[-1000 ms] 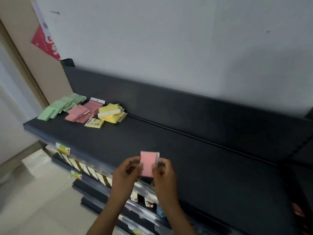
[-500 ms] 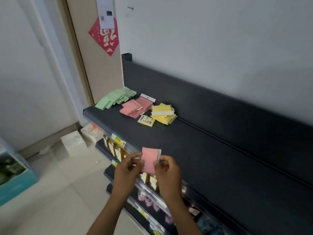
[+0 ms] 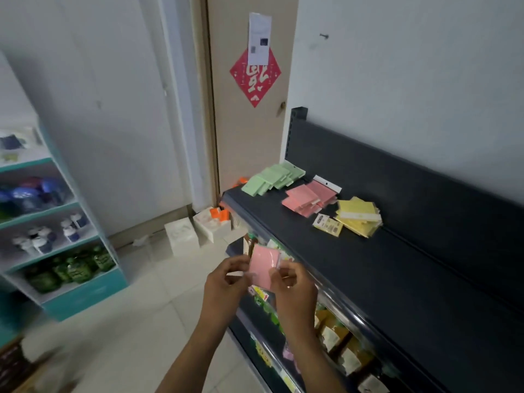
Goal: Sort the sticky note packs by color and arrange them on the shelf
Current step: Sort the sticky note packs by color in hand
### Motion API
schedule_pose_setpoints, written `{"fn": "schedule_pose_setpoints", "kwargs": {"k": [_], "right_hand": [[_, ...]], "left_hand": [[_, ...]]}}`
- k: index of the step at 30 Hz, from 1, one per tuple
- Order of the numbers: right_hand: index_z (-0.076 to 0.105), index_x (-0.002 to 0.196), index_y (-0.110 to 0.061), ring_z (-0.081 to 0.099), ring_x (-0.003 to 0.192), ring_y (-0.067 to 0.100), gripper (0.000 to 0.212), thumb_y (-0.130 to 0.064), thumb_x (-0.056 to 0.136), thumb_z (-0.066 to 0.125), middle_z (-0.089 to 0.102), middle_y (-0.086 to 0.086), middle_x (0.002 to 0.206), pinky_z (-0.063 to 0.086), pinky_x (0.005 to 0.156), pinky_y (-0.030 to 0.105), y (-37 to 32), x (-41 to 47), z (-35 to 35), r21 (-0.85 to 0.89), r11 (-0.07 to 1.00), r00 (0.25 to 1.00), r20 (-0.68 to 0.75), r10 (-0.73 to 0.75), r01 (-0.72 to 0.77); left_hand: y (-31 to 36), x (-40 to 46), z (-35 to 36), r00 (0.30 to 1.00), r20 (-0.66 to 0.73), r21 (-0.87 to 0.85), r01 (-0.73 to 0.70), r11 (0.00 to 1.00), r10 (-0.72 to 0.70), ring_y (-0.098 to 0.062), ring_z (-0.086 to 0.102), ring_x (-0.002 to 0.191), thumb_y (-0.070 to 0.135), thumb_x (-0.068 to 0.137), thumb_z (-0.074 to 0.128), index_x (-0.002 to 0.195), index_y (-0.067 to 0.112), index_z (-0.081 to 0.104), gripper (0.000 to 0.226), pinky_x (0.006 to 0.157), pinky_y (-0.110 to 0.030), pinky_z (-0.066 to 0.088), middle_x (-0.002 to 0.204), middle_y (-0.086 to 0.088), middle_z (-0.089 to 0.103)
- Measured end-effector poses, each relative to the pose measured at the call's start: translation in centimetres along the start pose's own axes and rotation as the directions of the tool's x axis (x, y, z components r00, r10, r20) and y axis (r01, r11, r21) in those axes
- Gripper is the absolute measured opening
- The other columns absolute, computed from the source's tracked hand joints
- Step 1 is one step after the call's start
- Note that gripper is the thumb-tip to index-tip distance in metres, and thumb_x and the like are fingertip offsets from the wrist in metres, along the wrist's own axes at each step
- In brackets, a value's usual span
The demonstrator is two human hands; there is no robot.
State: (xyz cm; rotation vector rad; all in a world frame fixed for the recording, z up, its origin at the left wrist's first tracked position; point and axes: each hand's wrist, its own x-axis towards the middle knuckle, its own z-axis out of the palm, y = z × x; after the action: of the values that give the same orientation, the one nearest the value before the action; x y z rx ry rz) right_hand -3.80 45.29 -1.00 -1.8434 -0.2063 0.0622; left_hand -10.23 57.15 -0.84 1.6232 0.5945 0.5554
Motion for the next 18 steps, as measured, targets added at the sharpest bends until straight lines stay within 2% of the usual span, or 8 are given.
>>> {"fn": "schedule_pose_setpoints", "kwargs": {"k": [4,6,8,11,16,18], "right_hand": [[0.064,0.105,-0.028,0.066,0.093,0.007,0.017,-0.023,0.090,0.071,0.067,-0.010,0.104,0.057,0.057,0.017,-0.5,1.0,2.4,0.021,0.999,0.999,0.023,-0.024,0.024],[0.064,0.106,-0.027,0.067,0.093,0.008,0.017,-0.023,0.090,0.071,0.067,-0.011,0.104,0.056,0.059,0.016,-0.5,1.8,3.6,0.022,1.000,0.999,0.029,-0.023,0.022],[0.064,0.105,-0.026,0.066,0.093,0.007,0.016,-0.022,0.090,0.071,0.065,-0.013,0.101,0.056,0.062,0.014,-0.5,2.6,4.8,0.026,0.999,0.999,0.031,-0.022,0.021],[0.065,0.105,-0.023,0.065,0.094,0.006,0.016,-0.022,0.090,0.070,0.066,-0.011,0.103,0.052,0.059,0.009,-0.6,4.4,6.7,0.031,0.999,0.999,0.030,-0.014,0.013],[0.065,0.104,-0.023,0.066,0.090,0.009,0.015,-0.022,0.090,0.070,0.068,-0.008,0.099,0.056,0.059,0.019,-0.7,8.8,9.7,0.053,0.998,0.998,0.053,0.014,-0.016],[0.066,0.104,-0.020,0.065,0.085,0.008,0.015,-0.017,0.090,0.070,0.067,-0.005,0.097,0.052,0.053,0.015,-1.3,10.8,10.8,0.086,0.996,0.998,0.062,0.009,-0.014]], "left_hand": [[-0.1,1.4,-1.4,0.999,-0.054,-0.014,0.007,1.000,-0.008,-0.012,0.069,0.083,0.003,0.090,0.070,0.103,0.028,0.069,0.029,0.066,-0.018,0.056,0.102,0.006,0.071],[-0.4,2.6,-1.9,0.998,-0.068,0.009,0.011,1.000,-0.011,-0.010,0.069,0.084,0.003,0.090,0.070,0.105,0.026,0.070,0.028,0.069,-0.021,0.058,0.102,0.007,0.072],[-0.5,3.7,-2.4,0.997,-0.079,0.013,0.024,1.000,-0.023,-0.014,0.069,0.086,0.004,0.090,0.069,0.109,0.022,0.071,0.026,0.071,-0.024,0.060,0.103,0.006,0.072],[-0.7,6.0,-2.9,0.996,-0.089,0.002,0.034,0.999,-0.033,-0.018,0.070,0.087,0.003,0.091,0.069,0.111,0.017,0.071,0.025,0.069,-0.022,0.059,0.103,0.004,0.072],[-1.1,10.6,-3.1,0.994,-0.105,0.045,0.041,0.998,-0.036,-0.013,0.070,0.077,0.004,0.090,0.070,0.108,0.021,0.071,0.025,0.067,-0.022,0.058,0.099,0.006,0.073],[-0.8,12.7,-3.3,0.996,-0.083,0.078,0.026,0.997,-0.020,-0.013,0.070,0.078,0.007,0.091,0.070,0.109,0.022,0.070,0.024,0.067,-0.023,0.059,0.101,0.007,0.072]]}}
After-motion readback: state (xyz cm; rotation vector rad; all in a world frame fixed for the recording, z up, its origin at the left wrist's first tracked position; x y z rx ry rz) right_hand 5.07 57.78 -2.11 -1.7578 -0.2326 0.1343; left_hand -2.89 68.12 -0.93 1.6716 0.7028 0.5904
